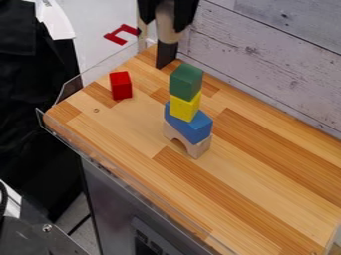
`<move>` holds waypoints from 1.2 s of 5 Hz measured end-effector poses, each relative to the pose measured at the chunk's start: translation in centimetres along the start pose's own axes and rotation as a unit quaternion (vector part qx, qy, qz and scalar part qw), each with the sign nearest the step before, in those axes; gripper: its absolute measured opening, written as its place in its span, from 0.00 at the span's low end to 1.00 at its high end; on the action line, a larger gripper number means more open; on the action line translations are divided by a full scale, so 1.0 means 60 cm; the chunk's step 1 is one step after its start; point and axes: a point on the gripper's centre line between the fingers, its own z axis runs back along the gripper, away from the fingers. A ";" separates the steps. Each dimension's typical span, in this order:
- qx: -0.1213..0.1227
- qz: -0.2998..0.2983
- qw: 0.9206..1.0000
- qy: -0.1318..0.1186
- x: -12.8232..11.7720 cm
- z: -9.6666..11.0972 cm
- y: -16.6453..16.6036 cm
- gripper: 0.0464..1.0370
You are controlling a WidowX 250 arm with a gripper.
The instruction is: Place the cylinder on top of the green square
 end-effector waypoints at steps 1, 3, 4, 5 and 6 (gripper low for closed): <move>0.005 -0.012 1.000 0.005 -0.005 -0.005 -0.011 0.48; 0.014 -0.028 0.999 0.041 0.003 -0.039 -0.022 0.48; 0.010 -0.032 0.998 0.053 0.004 -0.049 -0.025 0.48; 0.010 -0.034 0.998 0.053 0.004 -0.049 -0.025 0.48; 0.008 -0.035 0.998 0.054 0.004 -0.050 -0.026 0.48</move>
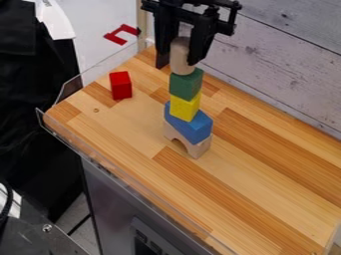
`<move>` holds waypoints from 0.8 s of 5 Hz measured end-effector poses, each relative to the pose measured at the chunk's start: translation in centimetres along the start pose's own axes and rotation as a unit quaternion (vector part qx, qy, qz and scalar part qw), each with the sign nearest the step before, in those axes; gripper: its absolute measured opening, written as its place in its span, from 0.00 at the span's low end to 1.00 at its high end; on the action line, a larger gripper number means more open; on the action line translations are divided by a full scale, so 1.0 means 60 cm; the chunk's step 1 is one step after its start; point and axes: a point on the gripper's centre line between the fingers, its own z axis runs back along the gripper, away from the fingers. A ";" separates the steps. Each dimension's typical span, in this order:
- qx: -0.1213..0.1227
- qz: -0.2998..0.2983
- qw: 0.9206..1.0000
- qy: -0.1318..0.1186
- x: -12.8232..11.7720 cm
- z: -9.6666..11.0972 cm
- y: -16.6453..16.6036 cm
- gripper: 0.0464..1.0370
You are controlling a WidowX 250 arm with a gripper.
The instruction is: Place the cylinder on top of the green square
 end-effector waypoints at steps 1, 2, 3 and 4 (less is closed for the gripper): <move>-0.001 -0.001 1.000 0.003 0.001 -0.003 -0.001 0.48; -0.002 -0.006 1.000 0.017 0.005 -0.013 -0.005 0.56; -0.002 0.000 1.000 0.023 0.005 -0.015 -0.008 0.86; -0.009 0.015 1.000 0.026 0.006 -0.007 -0.003 0.97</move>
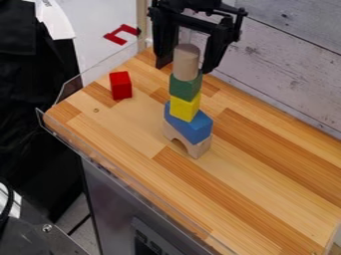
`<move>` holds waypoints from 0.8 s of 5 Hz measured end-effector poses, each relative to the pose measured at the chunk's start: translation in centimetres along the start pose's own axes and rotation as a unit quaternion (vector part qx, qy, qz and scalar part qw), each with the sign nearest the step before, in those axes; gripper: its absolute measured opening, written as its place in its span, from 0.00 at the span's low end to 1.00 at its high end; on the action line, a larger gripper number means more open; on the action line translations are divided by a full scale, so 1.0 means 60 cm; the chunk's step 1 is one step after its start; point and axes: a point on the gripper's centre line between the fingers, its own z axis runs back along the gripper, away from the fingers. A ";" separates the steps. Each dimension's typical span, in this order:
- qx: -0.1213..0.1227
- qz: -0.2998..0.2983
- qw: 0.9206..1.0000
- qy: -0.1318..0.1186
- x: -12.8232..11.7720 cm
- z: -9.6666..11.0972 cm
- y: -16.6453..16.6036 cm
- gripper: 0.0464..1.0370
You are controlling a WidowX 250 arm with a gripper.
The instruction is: Place the cylinder on top of the green square
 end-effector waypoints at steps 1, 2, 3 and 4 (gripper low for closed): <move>-0.010 0.021 0.999 -0.022 0.005 0.035 0.014 0.96; -0.033 0.057 0.997 -0.048 0.014 0.080 0.048 0.96; -0.057 0.089 0.992 -0.062 0.017 0.102 0.091 0.96; -0.063 0.104 0.989 -0.082 0.032 0.094 0.135 0.96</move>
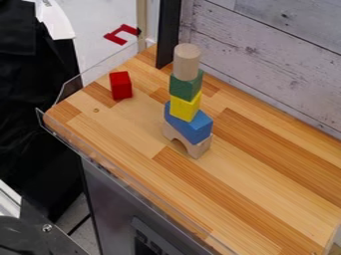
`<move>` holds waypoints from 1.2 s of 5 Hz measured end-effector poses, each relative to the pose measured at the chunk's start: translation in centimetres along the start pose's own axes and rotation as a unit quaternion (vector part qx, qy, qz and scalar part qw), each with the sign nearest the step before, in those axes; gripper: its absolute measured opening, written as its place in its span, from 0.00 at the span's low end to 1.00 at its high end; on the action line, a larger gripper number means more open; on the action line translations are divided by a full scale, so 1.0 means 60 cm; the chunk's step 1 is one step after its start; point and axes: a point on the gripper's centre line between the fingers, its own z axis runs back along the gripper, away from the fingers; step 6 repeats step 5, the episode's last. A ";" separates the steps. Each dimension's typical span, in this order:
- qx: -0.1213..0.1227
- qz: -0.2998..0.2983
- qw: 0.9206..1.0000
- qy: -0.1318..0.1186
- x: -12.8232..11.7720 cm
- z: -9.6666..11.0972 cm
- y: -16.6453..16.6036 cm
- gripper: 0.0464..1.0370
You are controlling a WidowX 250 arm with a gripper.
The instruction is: Place the cylinder on top of the green square
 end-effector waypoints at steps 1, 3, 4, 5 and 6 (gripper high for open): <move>-0.006 0.001 0.999 0.033 0.025 -0.058 0.032 0.96; 0.011 0.008 1.000 0.028 0.023 -0.129 0.070 0.96; 0.029 0.006 0.999 0.025 0.015 -0.159 0.070 0.96; 0.028 -0.003 1.000 0.004 0.011 -0.168 0.052 0.96; 0.028 -0.003 1.000 0.004 0.011 -0.168 0.052 0.96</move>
